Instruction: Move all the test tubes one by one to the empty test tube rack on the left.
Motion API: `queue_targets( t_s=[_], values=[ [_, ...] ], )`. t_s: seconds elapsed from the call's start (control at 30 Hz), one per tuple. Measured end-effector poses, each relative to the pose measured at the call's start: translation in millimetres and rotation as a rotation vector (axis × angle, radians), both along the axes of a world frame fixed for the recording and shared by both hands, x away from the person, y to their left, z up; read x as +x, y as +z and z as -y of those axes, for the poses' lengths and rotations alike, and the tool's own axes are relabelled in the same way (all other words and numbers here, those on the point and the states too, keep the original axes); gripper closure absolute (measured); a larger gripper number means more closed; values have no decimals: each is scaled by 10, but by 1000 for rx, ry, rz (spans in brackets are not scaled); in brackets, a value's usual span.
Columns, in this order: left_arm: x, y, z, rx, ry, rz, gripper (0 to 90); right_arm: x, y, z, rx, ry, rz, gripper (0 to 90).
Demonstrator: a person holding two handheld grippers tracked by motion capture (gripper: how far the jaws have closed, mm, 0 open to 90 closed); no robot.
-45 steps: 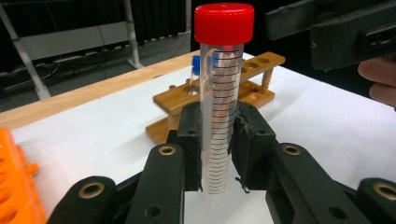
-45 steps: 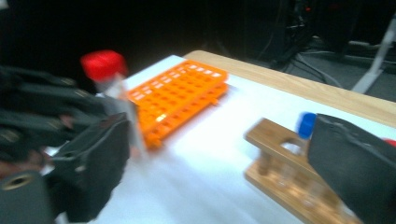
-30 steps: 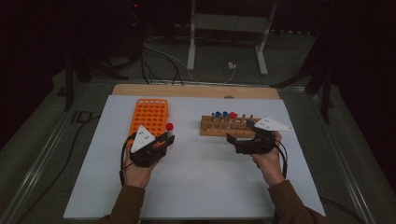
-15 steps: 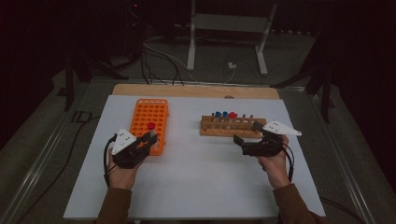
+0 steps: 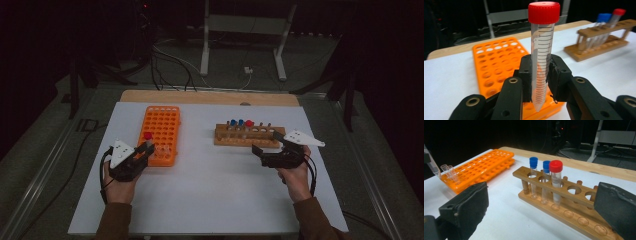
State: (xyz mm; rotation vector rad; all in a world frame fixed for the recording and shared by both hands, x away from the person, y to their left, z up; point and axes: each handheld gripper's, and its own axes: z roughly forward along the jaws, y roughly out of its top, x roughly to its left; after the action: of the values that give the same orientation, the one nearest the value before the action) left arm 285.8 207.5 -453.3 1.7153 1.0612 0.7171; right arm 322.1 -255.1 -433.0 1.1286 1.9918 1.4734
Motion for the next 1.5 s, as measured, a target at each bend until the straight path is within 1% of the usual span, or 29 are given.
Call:
queue_targets(
  t_s=[0.1,0.17,0.27,0.43,0.53,0.7,0.77,0.87,0.97,1.07,1.23,1.27,1.37,1.5],
  values=[
    [54,-31,-16,-2,20,-4,743,-3,-5,-20,-2,3,-1,2],
    [85,-45,-11,-5,23,-4,743,-2,-8,-23,-2,4,-4,1],
    [128,-80,13,0,24,-14,743,1,-13,-20,-1,4,-5,2],
    [170,-120,62,24,21,-29,744,-1,-19,-18,-1,5,-7,2],
    [177,-162,70,45,19,-46,744,-4,-17,-19,0,5,-6,2],
    [168,-283,43,52,20,-89,743,-6,-19,-29,-2,9,-8,2],
    [171,-314,38,61,18,-103,744,-7,-20,-36,-2,12,-6,2],
    [173,-342,46,83,13,-121,743,-9,-20,-49,-4,14,-7,2],
    [183,-375,54,96,11,-138,743,-9,-23,-54,-5,16,-7,2],
    [189,-394,58,98,9,-152,742,-10,-22,-55,-6,17,-7,2],
    [187,-402,54,104,1,-163,738,-9,-24,-59,-6,18,-8,2],
    [183,-399,50,103,4,-164,732,-9,-24,-62,-6,19,-9,2],
    [162,-373,24,81,23,-147,634,-8,-23,-67,-7,20,-9,2],
    [106,-298,-33,47,45,-120,509,-3,-19,-69,-9,20,-10,2]
  ],
)
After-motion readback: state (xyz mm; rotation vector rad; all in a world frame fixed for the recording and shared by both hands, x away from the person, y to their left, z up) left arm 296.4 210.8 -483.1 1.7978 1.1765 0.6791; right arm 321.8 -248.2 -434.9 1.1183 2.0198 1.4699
